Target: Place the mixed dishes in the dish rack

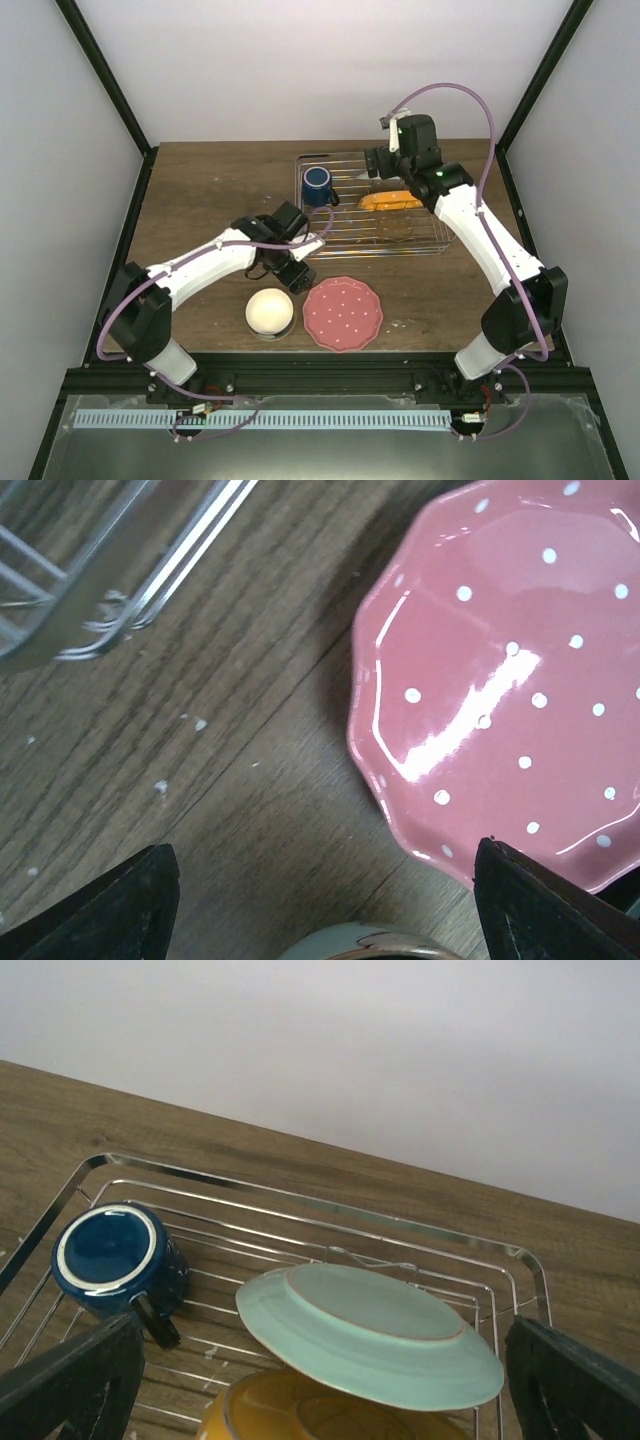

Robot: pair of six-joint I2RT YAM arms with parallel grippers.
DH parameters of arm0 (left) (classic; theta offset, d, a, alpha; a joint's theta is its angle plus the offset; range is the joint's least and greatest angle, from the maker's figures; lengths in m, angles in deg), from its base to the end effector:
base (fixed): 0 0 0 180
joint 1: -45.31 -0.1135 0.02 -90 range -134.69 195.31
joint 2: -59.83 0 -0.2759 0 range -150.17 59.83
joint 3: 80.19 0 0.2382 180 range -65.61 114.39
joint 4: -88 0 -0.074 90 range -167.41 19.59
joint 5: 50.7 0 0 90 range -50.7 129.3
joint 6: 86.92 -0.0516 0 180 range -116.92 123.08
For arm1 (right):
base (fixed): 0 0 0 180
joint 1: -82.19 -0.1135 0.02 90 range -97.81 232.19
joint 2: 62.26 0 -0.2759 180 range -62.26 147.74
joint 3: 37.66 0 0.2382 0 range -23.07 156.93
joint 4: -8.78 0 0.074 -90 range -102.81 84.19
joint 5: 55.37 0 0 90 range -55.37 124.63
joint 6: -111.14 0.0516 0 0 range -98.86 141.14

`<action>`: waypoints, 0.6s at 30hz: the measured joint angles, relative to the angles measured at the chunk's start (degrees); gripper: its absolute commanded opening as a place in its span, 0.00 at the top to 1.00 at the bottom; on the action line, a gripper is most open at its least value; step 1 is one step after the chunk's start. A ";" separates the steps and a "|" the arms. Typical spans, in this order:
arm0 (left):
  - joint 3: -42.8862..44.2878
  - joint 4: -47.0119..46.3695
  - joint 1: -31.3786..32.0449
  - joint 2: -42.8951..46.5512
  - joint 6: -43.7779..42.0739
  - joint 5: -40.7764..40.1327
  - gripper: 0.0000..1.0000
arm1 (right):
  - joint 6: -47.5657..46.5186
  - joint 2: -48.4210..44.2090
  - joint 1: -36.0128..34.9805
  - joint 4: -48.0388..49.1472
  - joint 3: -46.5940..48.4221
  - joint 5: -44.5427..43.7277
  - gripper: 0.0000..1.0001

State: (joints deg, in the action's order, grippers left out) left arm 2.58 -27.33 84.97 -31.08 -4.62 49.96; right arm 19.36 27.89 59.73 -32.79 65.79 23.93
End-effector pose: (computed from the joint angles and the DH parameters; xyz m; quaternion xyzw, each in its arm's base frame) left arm 0.2226 -0.1969 0.2365 0.4081 0.8960 -0.1293 0.1178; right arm 0.3385 0.1296 0.3851 -0.1327 0.8456 0.0129 0.5169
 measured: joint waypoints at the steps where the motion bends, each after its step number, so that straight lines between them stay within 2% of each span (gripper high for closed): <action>1: -0.24 -0.42 0.68 -0.07 -0.07 -0.37 0.17 | 0.44 0.00 0.00 -0.72 0.11 0.04 0.00; 7: -1.77 -3.78 4.26 -2.19 -0.42 -1.16 0.14 | 1.64 0.00 0.00 -3.04 1.18 0.33 0.00; 13: -3.23 -6.86 4.52 -5.62 -0.42 -0.90 0.14 | 1.88 -0.79 0.00 -4.13 1.33 1.55 0.00; 18: -3.43 -9.07 4.52 -8.74 -0.42 0.42 0.19 | 1.86 -1.64 0.00 -4.72 1.33 1.73 0.00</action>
State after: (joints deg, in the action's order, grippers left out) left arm -0.85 -36.40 89.50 -39.82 -5.04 50.37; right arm 21.22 26.25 59.73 -37.51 67.12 25.65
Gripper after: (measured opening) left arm 0.851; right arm 0.998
